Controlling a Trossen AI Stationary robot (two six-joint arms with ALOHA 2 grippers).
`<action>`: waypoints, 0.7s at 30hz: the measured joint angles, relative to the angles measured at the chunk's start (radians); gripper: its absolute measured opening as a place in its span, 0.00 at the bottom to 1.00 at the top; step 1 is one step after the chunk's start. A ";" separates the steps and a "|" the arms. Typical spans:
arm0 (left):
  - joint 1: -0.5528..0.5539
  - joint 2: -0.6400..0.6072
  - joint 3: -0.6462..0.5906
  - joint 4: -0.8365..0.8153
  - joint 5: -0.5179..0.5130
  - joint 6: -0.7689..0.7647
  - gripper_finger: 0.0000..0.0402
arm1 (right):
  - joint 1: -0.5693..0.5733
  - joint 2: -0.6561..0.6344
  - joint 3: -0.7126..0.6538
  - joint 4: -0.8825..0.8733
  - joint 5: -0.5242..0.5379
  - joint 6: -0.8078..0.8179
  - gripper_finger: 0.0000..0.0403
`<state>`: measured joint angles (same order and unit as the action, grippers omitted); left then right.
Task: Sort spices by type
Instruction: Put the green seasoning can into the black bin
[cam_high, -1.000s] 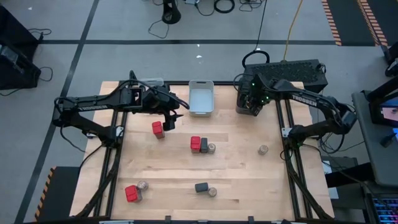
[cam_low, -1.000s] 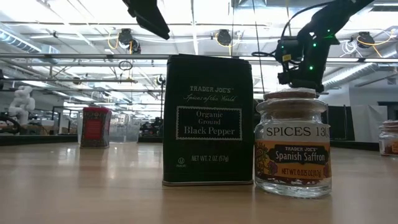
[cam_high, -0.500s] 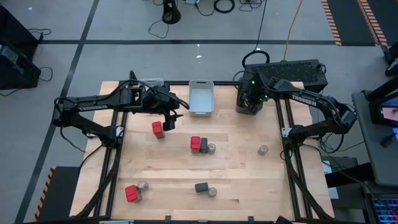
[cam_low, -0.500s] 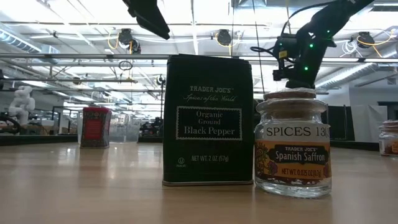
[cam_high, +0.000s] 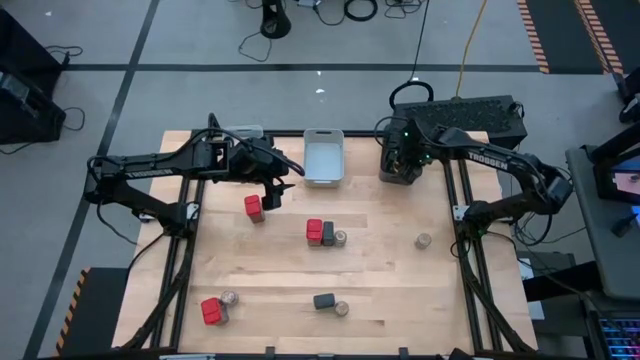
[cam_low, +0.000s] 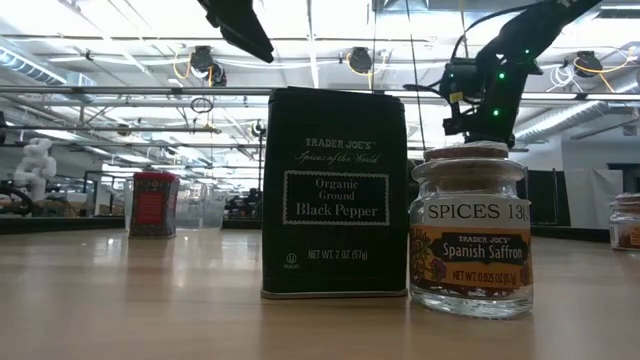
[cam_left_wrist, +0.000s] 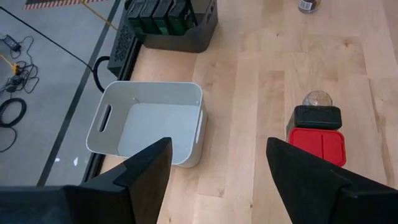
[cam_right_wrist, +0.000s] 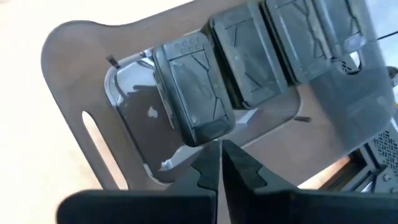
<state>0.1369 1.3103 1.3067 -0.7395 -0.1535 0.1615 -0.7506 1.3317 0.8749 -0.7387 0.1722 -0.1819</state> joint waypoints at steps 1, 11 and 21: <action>0.000 0.000 0.000 0.000 0.000 0.001 0.67 | 0.000 0.007 0.000 0.000 0.000 0.001 0.00; 0.000 0.000 0.000 -0.002 0.000 0.001 0.67 | 0.000 0.076 0.000 0.063 0.034 -0.040 0.00; 0.000 0.000 0.000 -0.004 0.000 0.002 0.67 | 0.000 0.030 0.000 -0.016 0.053 -0.022 0.00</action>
<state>0.1371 1.3102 1.3067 -0.7436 -0.1535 0.1635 -0.7508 1.3617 0.8749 -0.7550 0.2251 -0.2036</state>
